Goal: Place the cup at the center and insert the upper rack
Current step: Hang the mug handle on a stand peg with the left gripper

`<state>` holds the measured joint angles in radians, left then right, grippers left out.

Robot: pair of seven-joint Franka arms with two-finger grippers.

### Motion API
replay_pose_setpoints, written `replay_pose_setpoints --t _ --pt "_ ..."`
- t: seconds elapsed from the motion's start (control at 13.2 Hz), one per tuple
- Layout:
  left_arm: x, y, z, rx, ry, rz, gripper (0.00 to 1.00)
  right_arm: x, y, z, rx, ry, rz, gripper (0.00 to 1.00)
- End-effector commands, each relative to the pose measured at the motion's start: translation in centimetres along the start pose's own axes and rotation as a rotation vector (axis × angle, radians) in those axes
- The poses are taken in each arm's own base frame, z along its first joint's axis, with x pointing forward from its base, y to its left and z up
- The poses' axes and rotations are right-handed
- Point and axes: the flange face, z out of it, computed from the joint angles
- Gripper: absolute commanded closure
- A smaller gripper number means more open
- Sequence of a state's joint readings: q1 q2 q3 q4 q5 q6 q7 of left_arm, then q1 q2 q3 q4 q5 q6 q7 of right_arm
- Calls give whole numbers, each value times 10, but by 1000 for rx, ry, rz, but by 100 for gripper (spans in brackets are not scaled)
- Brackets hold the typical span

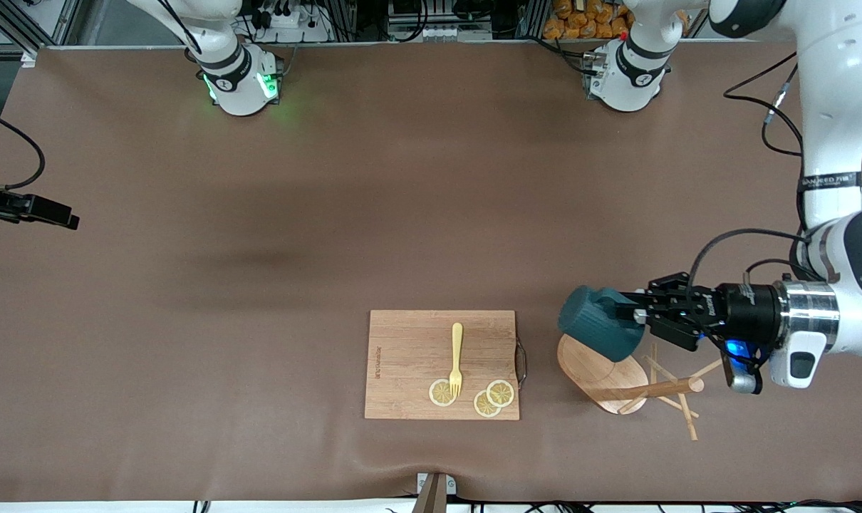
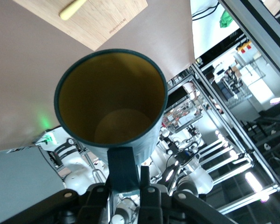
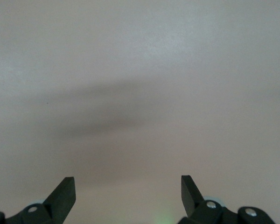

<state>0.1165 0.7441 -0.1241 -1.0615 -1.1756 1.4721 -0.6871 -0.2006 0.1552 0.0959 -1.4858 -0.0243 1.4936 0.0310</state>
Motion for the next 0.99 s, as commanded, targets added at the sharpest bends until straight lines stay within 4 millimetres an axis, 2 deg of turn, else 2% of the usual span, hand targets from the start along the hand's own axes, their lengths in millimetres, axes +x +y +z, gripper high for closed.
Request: replay_pose_setpoints --t 0.0,0.15,0.3,0.68,0.91 --pt "15 -12 -7 -14 -50 59 100 -4 -1 -2 -6 -6 20 0" --pt "21 -17 -14 -20 -49 64 100 -4 -1 -1 -6 -10 17 0" --pt "36 -29 -13 -13 -74 89 100 -4 -2 -2 -6 -7 8 0" --pt "65 -51 -32 -37 -75 116 100 -4 -1 -4 -6 -4 3 0" --pt "70 -53 -33 -42 -70 117 100 -4 -1 -4 -6 -4 3 0"
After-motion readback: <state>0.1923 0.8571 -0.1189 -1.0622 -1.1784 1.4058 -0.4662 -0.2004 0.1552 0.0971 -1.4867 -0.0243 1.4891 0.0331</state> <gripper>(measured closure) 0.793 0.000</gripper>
